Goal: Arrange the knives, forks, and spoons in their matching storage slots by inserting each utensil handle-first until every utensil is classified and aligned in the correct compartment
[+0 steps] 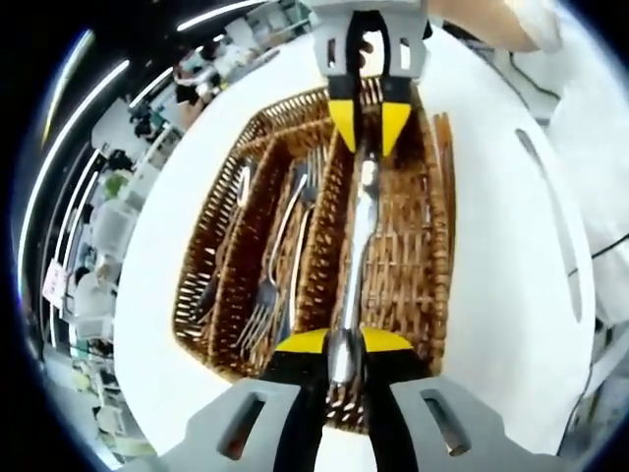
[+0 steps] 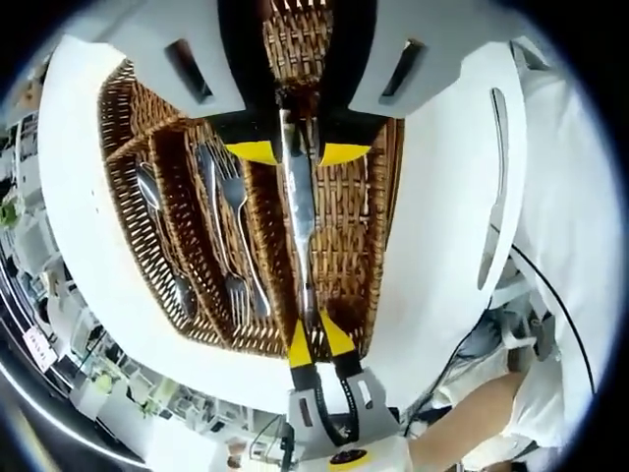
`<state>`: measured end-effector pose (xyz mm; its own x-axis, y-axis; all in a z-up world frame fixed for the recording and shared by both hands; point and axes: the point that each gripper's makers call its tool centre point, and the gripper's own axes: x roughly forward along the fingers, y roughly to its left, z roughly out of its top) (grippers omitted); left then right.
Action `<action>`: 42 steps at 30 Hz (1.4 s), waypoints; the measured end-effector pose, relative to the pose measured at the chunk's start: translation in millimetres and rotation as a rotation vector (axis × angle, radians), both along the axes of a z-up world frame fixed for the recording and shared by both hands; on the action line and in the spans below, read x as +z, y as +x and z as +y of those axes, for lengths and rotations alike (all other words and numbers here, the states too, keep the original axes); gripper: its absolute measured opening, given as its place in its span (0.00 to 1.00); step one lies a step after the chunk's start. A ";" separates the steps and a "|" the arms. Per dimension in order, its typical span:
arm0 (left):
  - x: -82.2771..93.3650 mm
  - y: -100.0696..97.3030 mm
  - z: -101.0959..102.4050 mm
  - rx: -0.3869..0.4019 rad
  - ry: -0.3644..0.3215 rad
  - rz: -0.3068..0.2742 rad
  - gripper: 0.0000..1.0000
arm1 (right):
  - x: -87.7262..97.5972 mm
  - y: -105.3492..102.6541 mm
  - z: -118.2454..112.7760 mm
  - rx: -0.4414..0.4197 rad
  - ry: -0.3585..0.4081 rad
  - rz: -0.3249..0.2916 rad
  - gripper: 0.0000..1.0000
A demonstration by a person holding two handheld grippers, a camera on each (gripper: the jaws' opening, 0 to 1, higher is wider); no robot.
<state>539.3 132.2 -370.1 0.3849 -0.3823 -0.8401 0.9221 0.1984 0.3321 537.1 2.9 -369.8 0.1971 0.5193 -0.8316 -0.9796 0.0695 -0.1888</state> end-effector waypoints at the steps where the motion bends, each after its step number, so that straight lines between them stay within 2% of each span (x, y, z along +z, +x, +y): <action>1: 0.8 -0.8 0.0 0.002 -0.003 -0.001 0.09 | 1.6 -0.9 -0.4 -0.002 0.005 0.000 0.14; 27: 34.7 -30.4 -15.7 0.002 -0.082 -0.085 0.09 | 30.7 -31.9 -8.7 0.004 0.099 -0.061 0.14; 42: 42.9 -52.8 -23.9 0.001 -0.113 -0.105 0.10 | 37.0 -53.3 -16.1 0.009 0.145 -0.077 0.15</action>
<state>486.5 108.3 -327.1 0.4687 -0.4715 -0.7470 0.8833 0.2411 0.4021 483.8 -13.2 -332.8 0.2523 0.6347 -0.7304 -0.9633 0.0930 -0.2520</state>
